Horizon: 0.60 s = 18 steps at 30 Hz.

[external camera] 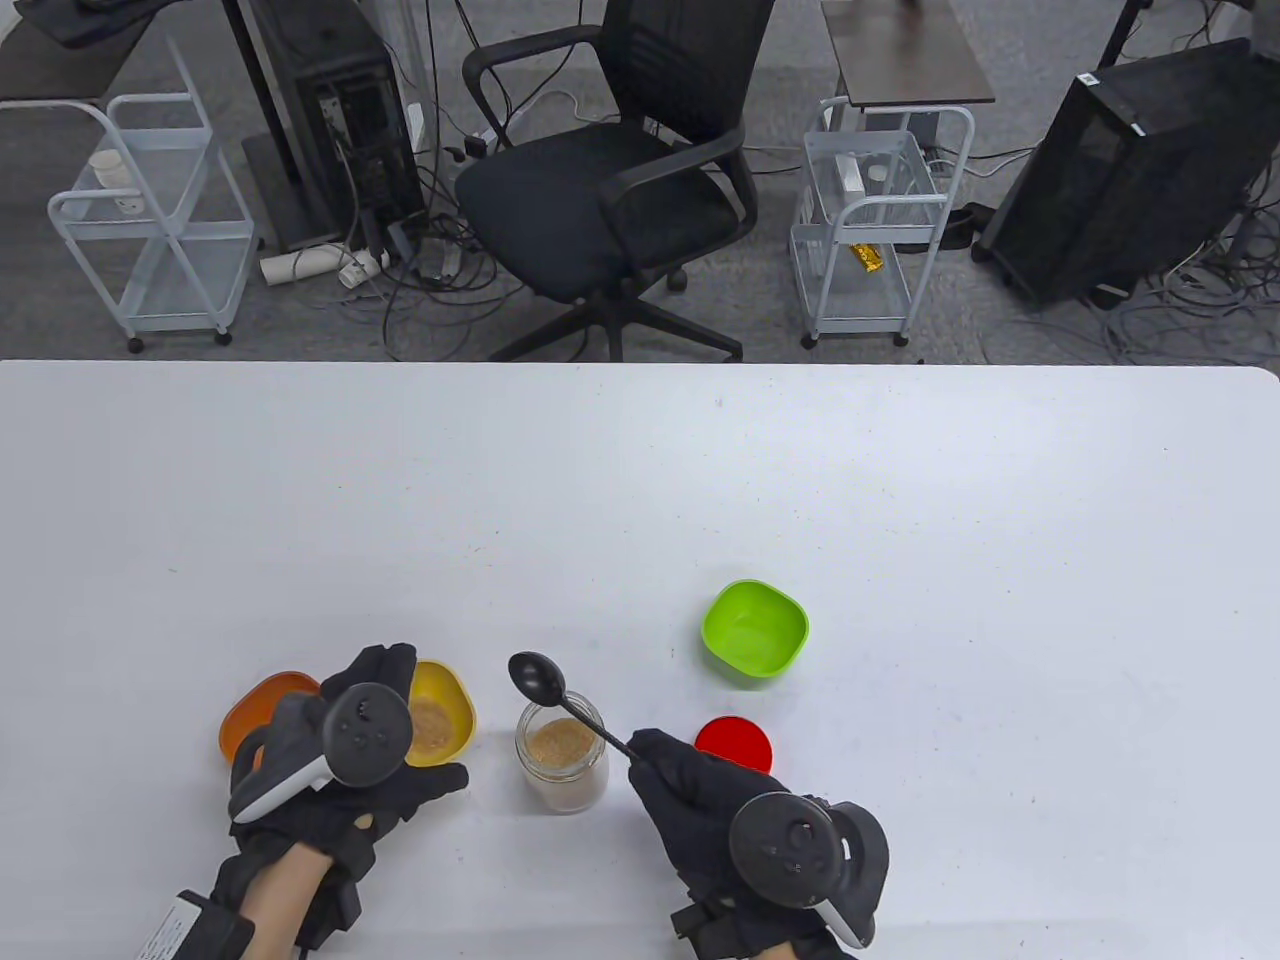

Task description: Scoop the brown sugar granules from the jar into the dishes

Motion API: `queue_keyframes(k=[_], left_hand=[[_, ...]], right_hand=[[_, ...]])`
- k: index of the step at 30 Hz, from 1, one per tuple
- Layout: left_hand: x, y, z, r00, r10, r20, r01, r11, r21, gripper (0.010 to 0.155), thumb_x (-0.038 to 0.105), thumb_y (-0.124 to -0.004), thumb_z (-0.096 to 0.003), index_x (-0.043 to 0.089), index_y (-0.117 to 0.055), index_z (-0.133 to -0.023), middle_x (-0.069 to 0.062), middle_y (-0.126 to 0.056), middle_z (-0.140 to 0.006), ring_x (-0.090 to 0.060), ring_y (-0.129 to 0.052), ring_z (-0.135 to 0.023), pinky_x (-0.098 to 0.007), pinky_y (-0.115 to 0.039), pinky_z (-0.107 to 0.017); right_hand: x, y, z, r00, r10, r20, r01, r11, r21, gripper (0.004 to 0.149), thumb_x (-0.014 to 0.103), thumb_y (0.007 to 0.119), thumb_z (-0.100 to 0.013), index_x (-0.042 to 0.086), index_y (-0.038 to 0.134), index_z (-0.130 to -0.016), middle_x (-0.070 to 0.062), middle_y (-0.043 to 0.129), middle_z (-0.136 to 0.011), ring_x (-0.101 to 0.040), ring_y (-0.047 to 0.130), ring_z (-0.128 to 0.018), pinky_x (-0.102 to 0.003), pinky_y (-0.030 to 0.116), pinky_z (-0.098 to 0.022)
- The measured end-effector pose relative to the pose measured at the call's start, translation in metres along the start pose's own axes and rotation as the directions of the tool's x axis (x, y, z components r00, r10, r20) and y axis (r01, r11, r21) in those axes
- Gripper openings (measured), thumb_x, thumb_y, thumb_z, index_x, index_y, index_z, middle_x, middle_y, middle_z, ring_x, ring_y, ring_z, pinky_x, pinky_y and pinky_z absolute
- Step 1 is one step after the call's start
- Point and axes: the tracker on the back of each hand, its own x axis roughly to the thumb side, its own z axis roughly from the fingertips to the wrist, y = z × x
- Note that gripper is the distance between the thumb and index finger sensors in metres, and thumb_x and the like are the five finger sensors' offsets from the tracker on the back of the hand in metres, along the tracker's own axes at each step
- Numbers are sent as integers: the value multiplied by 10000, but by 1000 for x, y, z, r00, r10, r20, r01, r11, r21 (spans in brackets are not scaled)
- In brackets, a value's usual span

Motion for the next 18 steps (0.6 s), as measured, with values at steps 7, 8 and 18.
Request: queue_keyframes(k=[7, 8, 18], left_hand=[[-21, 23, -25, 996, 17, -87, -22, 998, -53, 1181, 596, -869, -526, -32, -97, -1162, -337, -144, -1204, -578, -333, -1071, -589, -513, -836], [-24, 26, -30, 994, 16, -104, -22, 998, -58, 1180, 596, -868, -527, -31, -95, -1161, -336, -141, -1204, -577, -330, -1073, -587, -512, -838], [-31, 33, -79, 984, 9, -176, -33, 990, -139, 1173, 604, -813, -553, -42, -36, -1148, -344, -89, -1196, -587, -290, -1077, -595, -484, -842]], right_hand=[[-5, -3, 2, 1000, -16, -25, 15, 1000, -10, 391, 457, 818, -503, 259, 919, -824, 114, 1066, -394, -101, 1034, -129, -353, 954, -279], [-7, -4, 2, 999, -12, -31, 12, 1000, -18, 392, 458, 817, -504, 258, 918, -826, 114, 1066, -393, -101, 1035, -129, -353, 955, -278], [-12, -8, 1, 998, -21, -67, 19, 999, -33, 392, 458, 816, -504, 258, 917, -827, 114, 1066, -395, -102, 1035, -131, -354, 954, -280]])
